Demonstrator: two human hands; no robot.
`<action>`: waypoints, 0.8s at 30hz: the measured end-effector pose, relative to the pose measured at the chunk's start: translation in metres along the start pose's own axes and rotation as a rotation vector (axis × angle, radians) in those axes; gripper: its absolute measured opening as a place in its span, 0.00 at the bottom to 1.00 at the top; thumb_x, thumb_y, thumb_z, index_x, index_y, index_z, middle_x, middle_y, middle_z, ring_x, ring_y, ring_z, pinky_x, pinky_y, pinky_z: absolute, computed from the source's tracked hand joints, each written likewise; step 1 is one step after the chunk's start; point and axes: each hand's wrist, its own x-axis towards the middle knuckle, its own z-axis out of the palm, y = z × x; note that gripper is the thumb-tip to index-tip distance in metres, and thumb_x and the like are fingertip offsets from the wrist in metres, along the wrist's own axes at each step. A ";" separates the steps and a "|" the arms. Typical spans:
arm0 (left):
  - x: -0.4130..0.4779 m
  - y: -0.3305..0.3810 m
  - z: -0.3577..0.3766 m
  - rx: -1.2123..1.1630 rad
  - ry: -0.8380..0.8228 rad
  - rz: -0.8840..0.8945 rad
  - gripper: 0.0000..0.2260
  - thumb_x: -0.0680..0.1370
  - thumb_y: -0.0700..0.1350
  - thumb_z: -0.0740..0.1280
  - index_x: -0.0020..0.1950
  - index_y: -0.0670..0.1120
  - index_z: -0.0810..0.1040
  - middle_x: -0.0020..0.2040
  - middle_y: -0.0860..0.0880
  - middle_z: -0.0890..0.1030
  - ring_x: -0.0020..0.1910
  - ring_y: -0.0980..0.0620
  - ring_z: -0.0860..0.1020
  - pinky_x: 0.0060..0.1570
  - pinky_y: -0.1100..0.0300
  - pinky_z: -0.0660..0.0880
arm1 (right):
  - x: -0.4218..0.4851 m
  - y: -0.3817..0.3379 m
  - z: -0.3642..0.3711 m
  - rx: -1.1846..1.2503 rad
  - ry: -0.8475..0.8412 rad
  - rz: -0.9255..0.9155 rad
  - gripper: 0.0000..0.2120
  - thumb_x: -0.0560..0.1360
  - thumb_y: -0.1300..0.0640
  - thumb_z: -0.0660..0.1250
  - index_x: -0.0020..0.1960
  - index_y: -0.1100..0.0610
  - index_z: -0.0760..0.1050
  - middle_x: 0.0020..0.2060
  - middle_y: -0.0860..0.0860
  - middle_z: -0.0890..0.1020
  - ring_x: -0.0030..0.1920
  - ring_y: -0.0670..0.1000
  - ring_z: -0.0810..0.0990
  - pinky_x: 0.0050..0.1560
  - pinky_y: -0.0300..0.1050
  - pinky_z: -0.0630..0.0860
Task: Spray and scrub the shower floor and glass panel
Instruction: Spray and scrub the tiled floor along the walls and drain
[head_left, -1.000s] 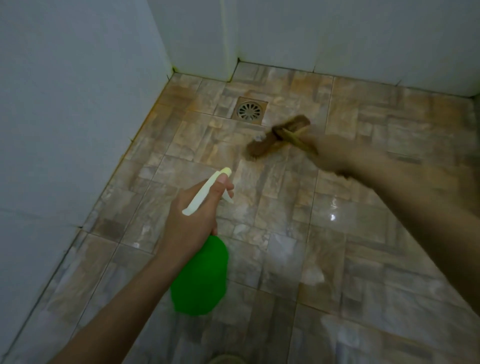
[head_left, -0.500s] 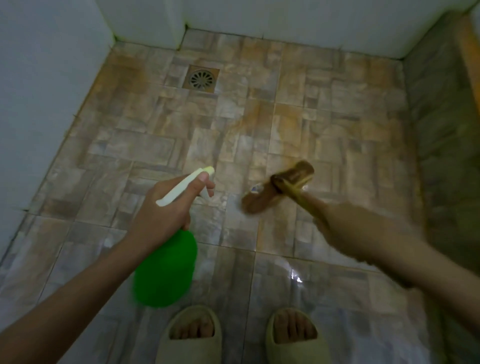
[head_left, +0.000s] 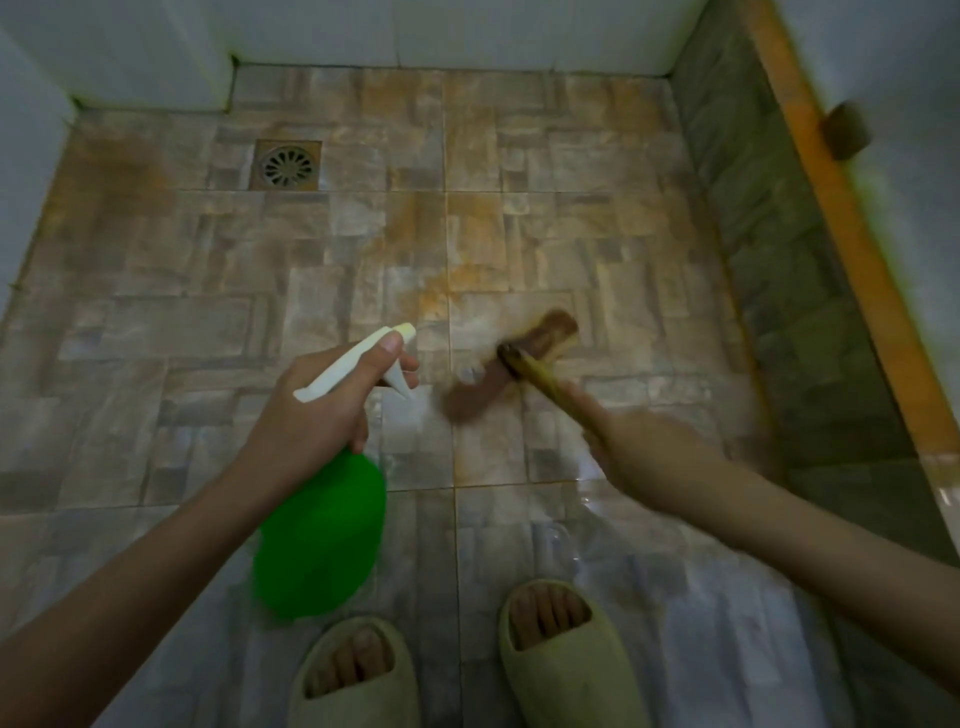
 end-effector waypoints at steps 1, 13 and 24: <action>0.002 0.001 0.003 0.008 -0.018 -0.002 0.22 0.71 0.71 0.62 0.49 0.59 0.86 0.46 0.47 0.88 0.23 0.48 0.74 0.27 0.64 0.72 | 0.024 0.002 -0.005 0.071 0.067 0.005 0.32 0.82 0.56 0.54 0.77 0.41 0.39 0.46 0.56 0.79 0.39 0.57 0.77 0.38 0.48 0.73; 0.020 0.024 0.038 0.042 -0.032 0.017 0.17 0.80 0.63 0.62 0.47 0.55 0.86 0.47 0.59 0.87 0.23 0.51 0.74 0.28 0.65 0.73 | 0.004 0.046 0.020 0.216 0.161 0.214 0.36 0.81 0.57 0.54 0.73 0.35 0.32 0.39 0.56 0.79 0.35 0.58 0.77 0.38 0.52 0.77; 0.030 0.025 0.045 0.061 -0.101 0.121 0.13 0.79 0.64 0.61 0.40 0.69 0.83 0.47 0.58 0.87 0.21 0.51 0.73 0.26 0.66 0.72 | -0.063 0.079 0.072 0.423 0.210 0.379 0.32 0.81 0.55 0.56 0.78 0.45 0.43 0.32 0.51 0.77 0.29 0.53 0.78 0.30 0.53 0.77</action>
